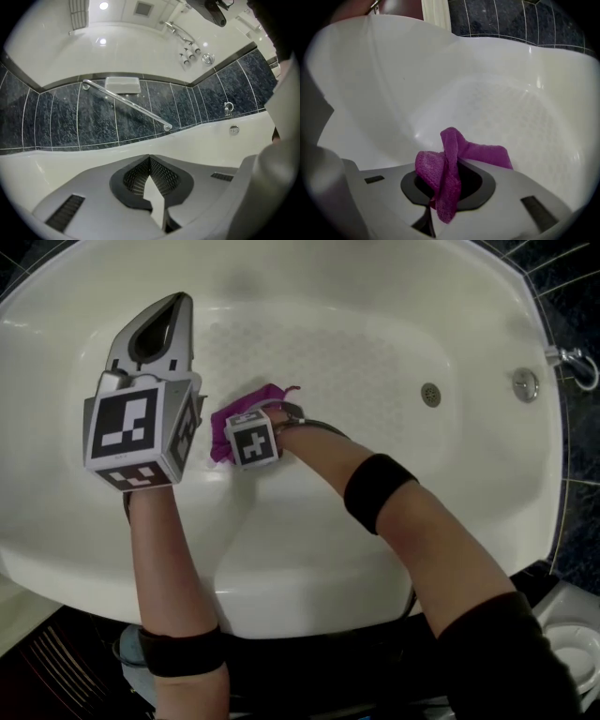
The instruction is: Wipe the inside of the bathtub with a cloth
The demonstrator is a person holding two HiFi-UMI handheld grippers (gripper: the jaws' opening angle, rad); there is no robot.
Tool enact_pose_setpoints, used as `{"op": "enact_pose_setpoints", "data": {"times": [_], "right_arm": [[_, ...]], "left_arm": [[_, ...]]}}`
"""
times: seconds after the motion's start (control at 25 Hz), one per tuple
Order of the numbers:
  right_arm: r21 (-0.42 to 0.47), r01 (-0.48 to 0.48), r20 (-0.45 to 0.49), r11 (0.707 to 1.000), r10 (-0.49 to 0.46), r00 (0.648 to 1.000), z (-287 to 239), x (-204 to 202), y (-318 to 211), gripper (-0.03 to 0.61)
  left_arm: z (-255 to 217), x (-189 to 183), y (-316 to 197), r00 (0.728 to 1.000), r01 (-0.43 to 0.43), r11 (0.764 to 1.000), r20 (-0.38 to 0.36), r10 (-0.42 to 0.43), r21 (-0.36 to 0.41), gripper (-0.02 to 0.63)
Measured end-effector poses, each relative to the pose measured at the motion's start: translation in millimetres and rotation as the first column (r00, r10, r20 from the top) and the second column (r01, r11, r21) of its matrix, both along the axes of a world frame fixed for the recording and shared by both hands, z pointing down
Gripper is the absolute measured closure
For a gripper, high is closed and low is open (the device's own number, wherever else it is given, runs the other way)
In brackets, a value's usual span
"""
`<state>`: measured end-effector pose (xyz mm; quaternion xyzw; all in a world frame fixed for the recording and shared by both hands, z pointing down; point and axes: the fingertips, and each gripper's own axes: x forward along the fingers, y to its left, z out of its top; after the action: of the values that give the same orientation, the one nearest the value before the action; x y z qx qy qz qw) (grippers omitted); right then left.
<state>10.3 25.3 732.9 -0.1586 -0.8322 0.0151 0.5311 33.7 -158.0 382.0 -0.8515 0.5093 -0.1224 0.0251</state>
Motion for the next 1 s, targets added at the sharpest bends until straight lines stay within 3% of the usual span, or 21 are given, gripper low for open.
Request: {"op": "enact_pose_setpoints", "data": {"times": [0.2, 0.28, 0.36, 0.48, 0.64, 0.72, 0.84, 1.0], "right_arm": [[-0.039, 0.003, -0.020, 0.999, -0.004, 1.000, -4, 61, 11, 0.488], [-0.097, -0.045, -0.083, 0.994, 0.037, 0.996, -1, 114, 20, 0.488], [-0.098, -0.110, -0.178, 0.989, 0.091, 0.980, 10, 188, 19, 0.488], [-0.079, -0.199, -0.318, 0.977, 0.165, 0.934, 19, 294, 22, 0.488], [-0.038, -0.297, -0.424, 0.954, 0.253, 0.869, 23, 393, 28, 0.488], [-0.014, -0.346, -0.466, 0.938, 0.300, 0.832, 26, 432, 29, 0.488], [0.026, -0.345, -0.556, 0.938, 0.301, 0.775, 29, 486, 30, 0.488], [0.045, -0.327, -0.632, 0.944, 0.280, 0.723, 31, 520, 37, 0.488]], "left_arm": [[9, -12, 3, 0.999, 0.019, 0.999, 0.036, -0.018, -0.029, 0.614], [7, -13, 4, 0.999, 0.022, 0.999, 0.035, -0.021, -0.033, 0.614], [3, -8, 1, 1.000, 0.023, 0.999, 0.017, -0.022, -0.022, 0.614], [-4, -2, 0, 1.000, 0.015, 1.000, -0.002, -0.015, 0.000, 0.614], [-1, -1, 3, 1.000, 0.008, 1.000, 0.011, -0.008, -0.004, 0.614], [2, -1, 3, 1.000, 0.016, 1.000, 0.014, -0.016, -0.005, 0.614], [2, -3, 2, 0.999, 0.032, 1.000, 0.007, -0.031, -0.002, 0.614], [2, -11, 0, 0.998, 0.058, 0.998, -0.004, -0.058, -0.005, 0.614]]}}
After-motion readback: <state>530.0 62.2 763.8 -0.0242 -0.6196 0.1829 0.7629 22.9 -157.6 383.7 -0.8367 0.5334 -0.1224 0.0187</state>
